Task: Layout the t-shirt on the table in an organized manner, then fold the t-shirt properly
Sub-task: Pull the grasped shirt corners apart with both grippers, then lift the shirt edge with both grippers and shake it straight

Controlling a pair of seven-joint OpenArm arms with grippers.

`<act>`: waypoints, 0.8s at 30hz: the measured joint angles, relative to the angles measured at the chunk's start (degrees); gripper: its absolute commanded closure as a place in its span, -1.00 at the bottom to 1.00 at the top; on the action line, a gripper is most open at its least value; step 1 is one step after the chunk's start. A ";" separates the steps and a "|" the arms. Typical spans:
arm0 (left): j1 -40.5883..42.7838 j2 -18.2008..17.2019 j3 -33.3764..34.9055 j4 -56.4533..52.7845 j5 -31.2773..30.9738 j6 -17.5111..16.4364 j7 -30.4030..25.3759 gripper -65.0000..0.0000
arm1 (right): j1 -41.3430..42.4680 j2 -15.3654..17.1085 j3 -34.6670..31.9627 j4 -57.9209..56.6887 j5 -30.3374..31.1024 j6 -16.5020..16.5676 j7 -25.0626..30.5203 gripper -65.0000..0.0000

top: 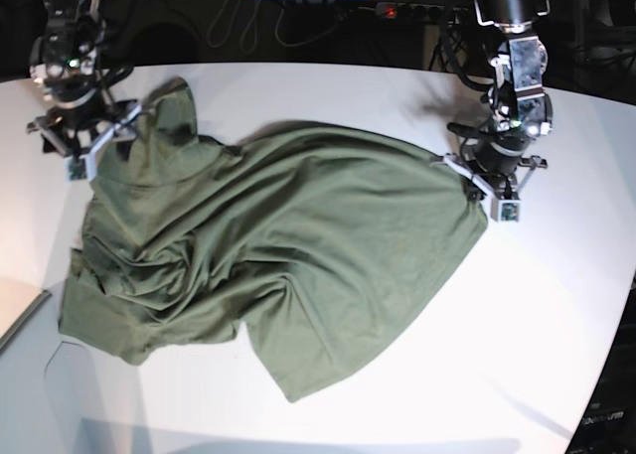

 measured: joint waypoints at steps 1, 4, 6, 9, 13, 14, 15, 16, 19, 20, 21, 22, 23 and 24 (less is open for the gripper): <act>0.02 0.00 0.00 0.00 0.00 0.00 -0.04 0.96 | 1.01 0.11 0.79 -0.42 -0.09 0.02 0.24 -0.30; 0.02 -0.02 -0.02 0.00 -0.02 0.02 -0.04 0.96 | 3.96 0.13 1.92 -4.02 -0.57 1.66 -0.09 -0.30; 0.02 -0.02 0.00 0.00 -0.02 0.00 -0.04 0.96 | 5.88 0.00 2.49 -7.48 -0.46 3.56 0.04 -0.29; 0.04 -0.02 0.00 0.02 -0.04 0.00 -0.04 0.96 | 8.41 0.07 3.32 -12.39 -0.76 4.44 -0.02 -0.29; 0.04 0.00 0.00 0.00 -0.02 0.02 -0.07 0.96 | 9.77 0.15 3.32 -16.70 -0.37 7.63 0.59 -0.18; 0.04 -0.02 0.00 0.00 0.00 0.00 -0.04 0.96 | 10.16 0.22 3.32 -17.16 -0.44 8.44 0.68 -0.06; 0.02 -0.02 -0.02 0.00 -0.02 0.00 -0.02 0.96 | 10.60 0.24 3.30 -17.57 -0.50 8.94 0.66 0.10; 0.04 0.00 -0.15 0.02 -0.02 0.00 -0.04 0.96 | 10.91 0.22 3.28 -17.79 -0.55 9.07 0.63 0.32; -0.11 0.24 -4.63 0.07 -0.46 -1.29 0.81 0.96 | 10.78 0.74 3.15 -17.86 -0.50 9.49 0.68 1.00; -0.11 0.15 -6.62 0.04 -0.46 -1.29 0.83 0.96 | 10.73 1.14 3.26 -17.86 -0.55 9.49 0.68 1.00; -0.07 -0.15 -8.26 0.00 -0.42 -1.14 0.83 0.96 | 10.62 1.36 3.45 -17.86 -0.83 9.49 0.61 1.00; 0.04 -0.46 -9.90 -0.07 -0.39 -1.07 0.92 0.96 | 10.60 1.81 3.45 -17.86 -0.76 9.49 0.52 0.98; 0.09 -0.66 -11.21 -0.07 -0.39 -0.92 1.07 0.96 | 10.60 2.05 3.37 -17.88 -0.76 9.49 0.46 1.00; 0.09 -0.72 -12.31 -0.07 -0.39 -0.85 1.22 0.96 | 10.62 2.14 3.34 -17.86 -0.59 9.49 0.59 1.00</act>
